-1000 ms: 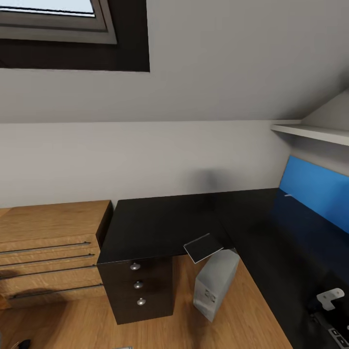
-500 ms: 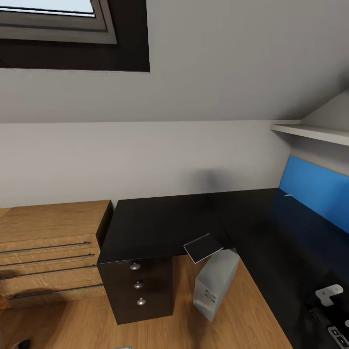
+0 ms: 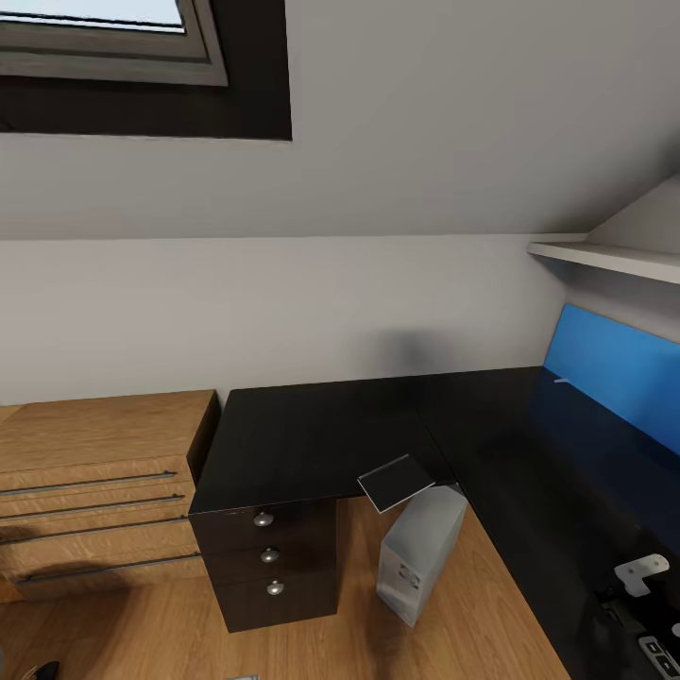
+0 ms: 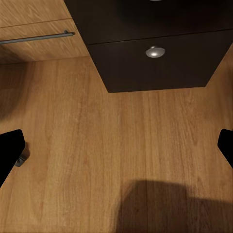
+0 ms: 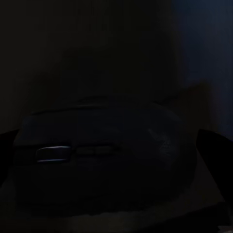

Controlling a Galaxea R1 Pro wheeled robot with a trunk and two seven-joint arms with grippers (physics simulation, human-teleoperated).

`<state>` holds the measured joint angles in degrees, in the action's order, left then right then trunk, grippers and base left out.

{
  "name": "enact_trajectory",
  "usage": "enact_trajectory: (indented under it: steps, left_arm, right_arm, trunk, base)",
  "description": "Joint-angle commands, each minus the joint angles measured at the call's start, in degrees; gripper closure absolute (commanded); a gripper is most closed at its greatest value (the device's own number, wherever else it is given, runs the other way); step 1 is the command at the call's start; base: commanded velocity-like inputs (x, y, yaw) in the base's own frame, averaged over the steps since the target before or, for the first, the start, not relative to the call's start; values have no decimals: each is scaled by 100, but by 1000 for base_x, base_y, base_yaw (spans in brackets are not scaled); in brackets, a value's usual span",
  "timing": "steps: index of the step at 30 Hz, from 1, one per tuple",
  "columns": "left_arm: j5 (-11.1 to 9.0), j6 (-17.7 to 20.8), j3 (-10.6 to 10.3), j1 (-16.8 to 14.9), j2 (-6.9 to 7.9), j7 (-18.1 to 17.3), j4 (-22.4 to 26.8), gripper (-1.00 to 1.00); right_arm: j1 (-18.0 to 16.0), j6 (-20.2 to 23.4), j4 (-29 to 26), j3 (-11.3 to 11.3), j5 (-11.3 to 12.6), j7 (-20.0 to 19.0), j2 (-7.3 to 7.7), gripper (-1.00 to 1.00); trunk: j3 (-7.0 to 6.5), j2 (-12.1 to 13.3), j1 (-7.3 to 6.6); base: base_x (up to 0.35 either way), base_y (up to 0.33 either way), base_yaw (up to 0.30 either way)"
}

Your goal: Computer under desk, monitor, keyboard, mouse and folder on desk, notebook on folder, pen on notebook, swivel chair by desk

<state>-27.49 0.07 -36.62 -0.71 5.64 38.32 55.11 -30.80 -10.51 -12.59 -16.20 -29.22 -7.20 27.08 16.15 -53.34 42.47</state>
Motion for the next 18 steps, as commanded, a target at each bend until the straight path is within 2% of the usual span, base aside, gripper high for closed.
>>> enact_trajectory:
  steps: [1, 2, 3, 18]
  left_arm:
    - [-37, 1, -29, -8, 8, 44, 9, -100]
    - [-37, 2, -29, -8, 8, 44, 9, -100]
    - [-37, -1, -29, -8, 8, 44, 9, -100]
    - [-37, -3, -22, -8, 8, 44, 9, -100]
  right_arm:
    - [-5, -21, 3, -49, -31, -36, -1, 100]
    - [-5, -21, 3, -50, -31, -36, -1, 100]
    - [-5, -21, 3, -50, -31, -36, -1, -100]
    - [-5, -21, -3, -58, -31, -36, -5, -100]
  trunk:
    - [7, -6, 1]
    - [7, -6, 1]
    - [7, -6, 1]
    - [7, -6, 1]
  base:
    - [0, 0, 0]
    - [0, 0, 0]
    - [0, 0, 0]
    - [0, 0, 0]
